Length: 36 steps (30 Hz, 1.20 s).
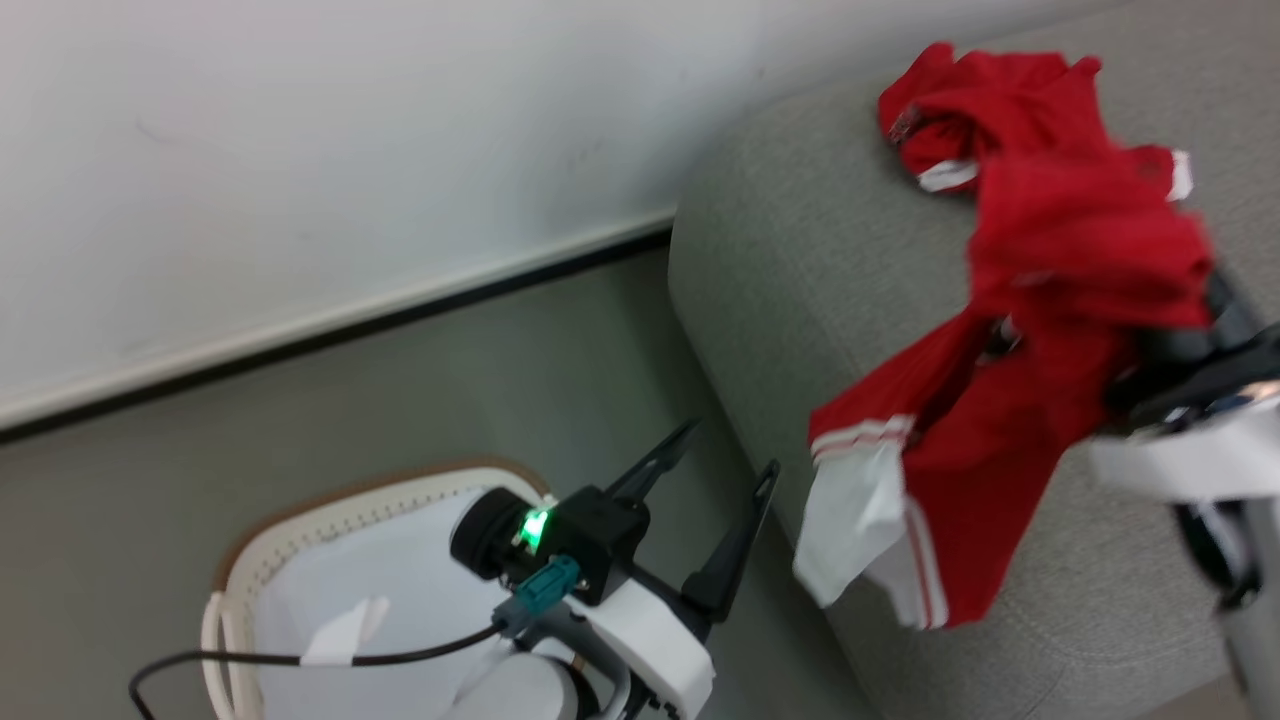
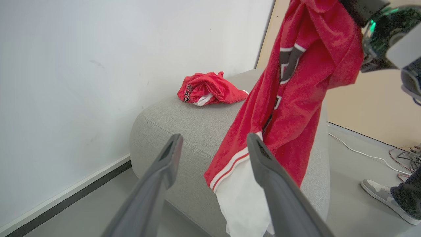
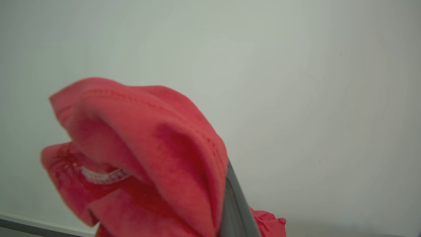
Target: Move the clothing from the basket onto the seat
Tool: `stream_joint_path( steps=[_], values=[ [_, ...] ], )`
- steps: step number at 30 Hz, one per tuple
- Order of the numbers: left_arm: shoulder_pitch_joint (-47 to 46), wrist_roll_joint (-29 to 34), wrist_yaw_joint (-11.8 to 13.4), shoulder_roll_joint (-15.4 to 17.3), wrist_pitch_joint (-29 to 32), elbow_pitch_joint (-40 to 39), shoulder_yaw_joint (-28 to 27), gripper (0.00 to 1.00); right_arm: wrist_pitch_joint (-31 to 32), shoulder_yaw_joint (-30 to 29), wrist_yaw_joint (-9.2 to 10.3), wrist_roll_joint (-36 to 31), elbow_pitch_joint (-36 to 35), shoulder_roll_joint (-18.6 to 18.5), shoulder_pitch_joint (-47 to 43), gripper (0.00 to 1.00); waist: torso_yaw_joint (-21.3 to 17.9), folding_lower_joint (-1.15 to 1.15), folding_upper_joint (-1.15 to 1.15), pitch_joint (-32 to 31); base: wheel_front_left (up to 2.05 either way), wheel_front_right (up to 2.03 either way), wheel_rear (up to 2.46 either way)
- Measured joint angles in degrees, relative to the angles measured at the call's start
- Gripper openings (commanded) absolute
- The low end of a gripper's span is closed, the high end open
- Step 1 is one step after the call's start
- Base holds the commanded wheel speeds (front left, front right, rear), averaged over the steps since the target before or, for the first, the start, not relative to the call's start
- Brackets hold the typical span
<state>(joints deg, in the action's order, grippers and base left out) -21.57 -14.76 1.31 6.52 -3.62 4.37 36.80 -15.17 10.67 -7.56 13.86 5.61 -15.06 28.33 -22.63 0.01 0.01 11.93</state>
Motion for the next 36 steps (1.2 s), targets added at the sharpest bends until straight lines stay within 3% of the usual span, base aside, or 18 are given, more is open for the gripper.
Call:
stream_joint_path(
  steps=[5,12,16,20,27,33,34,35,36],
  values=[
    [-5.03,1.42,-1.11,0.01,0.58,-0.25,0.76,1.0,0.0,-5.33,0.0,-0.68,2.21,-3.39,9.92,0.0,1.8,0.01,0.0,6.38,0.0,0.0,0.0],
    [-10.48,2.77,-1.45,-0.25,-0.57,0.75,0.37,1.0,3.42,-15.0,0.0,-1.97,10.85,-12.0,29.73,0.0,6.02,0.02,0.0,15.39,0.0,0.0,0.0],
    [-11.68,2.76,-1.44,-0.9,-1.77,1.51,0.51,1.0,4.68,-24.72,0.0,-6.78,18.51,-18.25,42.71,0.0,9.6,0.02,0.0,18.6,0.0,0.0,0.0],
    [-12.52,2.74,-0.9,-1.12,-2.64,1.69,0.33,1.0,4.02,-33.98,0.0,-16.73,25.15,-22.62,51.2,0.0,12.59,0.02,-0.01,21.69,0.0,0.0,0.0],
    [-13.77,2.74,-0.26,-1.66,-3.05,1.41,0.85,1.0,3.59,-48.48,0.0,-30.09,35.83,-19.15,48.89,0.0,16.4,0.01,0.0,28.42,0.0,0.0,0.0],
    [-13.73,2.71,0.53,-1.82,-3.79,2.54,1.04,1.0,3.08,-58.31,0.0,-38.35,36.49,-9.99,41.23,0.0,19.54,0.01,0.0,32.77,0.0,0.0,0.0],
    [-13.55,2.63,0.62,-1.7,-3.98,2.72,0.89,1.0,3.88,-58.65,0.0,-39.39,36.05,-8.48,40.27,0.15,19.87,0.01,0.0,32.96,0.0,0.0,0.0],
    [-13.28,2.58,0.85,-1.49,-4.02,2.96,0.75,1.0,4.79,-58.5,0.0,-39.82,35.77,-7.17,39.29,0.45,19.96,0.01,-0.01,32.88,0.0,0.0,0.0],
    [-13.09,2.57,1.09,-1.23,-4.05,3.11,0.56,1.0,5.45,-58.06,0.0,-40.2,35.74,-6.17,38.17,1.0,19.95,0.01,0.0,32.64,0.0,0.0,0.0]
  ],
)
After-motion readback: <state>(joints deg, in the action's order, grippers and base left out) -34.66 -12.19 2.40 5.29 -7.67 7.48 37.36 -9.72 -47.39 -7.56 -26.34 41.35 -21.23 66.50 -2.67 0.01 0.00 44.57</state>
